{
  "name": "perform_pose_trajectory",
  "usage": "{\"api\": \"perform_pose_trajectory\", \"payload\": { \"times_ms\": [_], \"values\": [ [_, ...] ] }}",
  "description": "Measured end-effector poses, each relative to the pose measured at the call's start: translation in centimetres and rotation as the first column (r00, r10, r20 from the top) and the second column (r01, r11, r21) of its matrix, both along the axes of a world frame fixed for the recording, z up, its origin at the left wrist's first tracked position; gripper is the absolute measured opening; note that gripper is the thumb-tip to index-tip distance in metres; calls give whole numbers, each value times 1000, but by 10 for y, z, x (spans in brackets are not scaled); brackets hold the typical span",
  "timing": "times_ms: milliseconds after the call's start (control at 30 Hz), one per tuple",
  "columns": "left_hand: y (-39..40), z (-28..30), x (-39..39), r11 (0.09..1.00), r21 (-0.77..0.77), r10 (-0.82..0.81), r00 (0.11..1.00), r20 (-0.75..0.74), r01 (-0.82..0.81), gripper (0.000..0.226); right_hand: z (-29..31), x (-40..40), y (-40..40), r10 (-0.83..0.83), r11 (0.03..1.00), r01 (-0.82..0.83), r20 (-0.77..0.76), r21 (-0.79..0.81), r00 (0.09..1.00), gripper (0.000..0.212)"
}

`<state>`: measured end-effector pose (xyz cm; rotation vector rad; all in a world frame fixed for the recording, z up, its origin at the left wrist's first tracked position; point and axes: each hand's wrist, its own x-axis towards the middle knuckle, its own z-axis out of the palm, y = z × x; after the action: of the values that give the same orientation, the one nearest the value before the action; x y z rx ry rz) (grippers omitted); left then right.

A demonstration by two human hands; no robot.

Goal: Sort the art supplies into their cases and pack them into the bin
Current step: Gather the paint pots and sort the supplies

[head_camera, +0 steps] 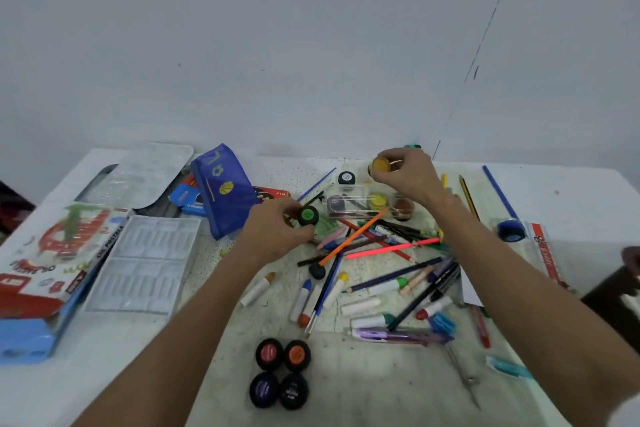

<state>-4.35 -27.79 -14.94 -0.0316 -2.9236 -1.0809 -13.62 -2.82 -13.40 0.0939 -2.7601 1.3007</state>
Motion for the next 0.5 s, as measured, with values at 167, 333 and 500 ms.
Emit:
{"api": "perform_pose_trajectory", "payload": {
  "times_ms": [167, 333, 500],
  "values": [
    [-1, 21, 49, 992, 118, -26, 997, -77, 35, 27, 18, 80, -16, 78, 975, -80, -18, -205, 997, 31],
    [-4, 15, 114, 981, 186, -51, 998, -44, 58, 35, 13, 170, -40, 243, 934, -237, -10, -266, 970, 28],
    [-2, 2, 165, 980, 141, -139, 990, -8, 138, 30, -12, 238, -43, 255, 960, -234, 128, -156, 958, 29]
  ]
}}
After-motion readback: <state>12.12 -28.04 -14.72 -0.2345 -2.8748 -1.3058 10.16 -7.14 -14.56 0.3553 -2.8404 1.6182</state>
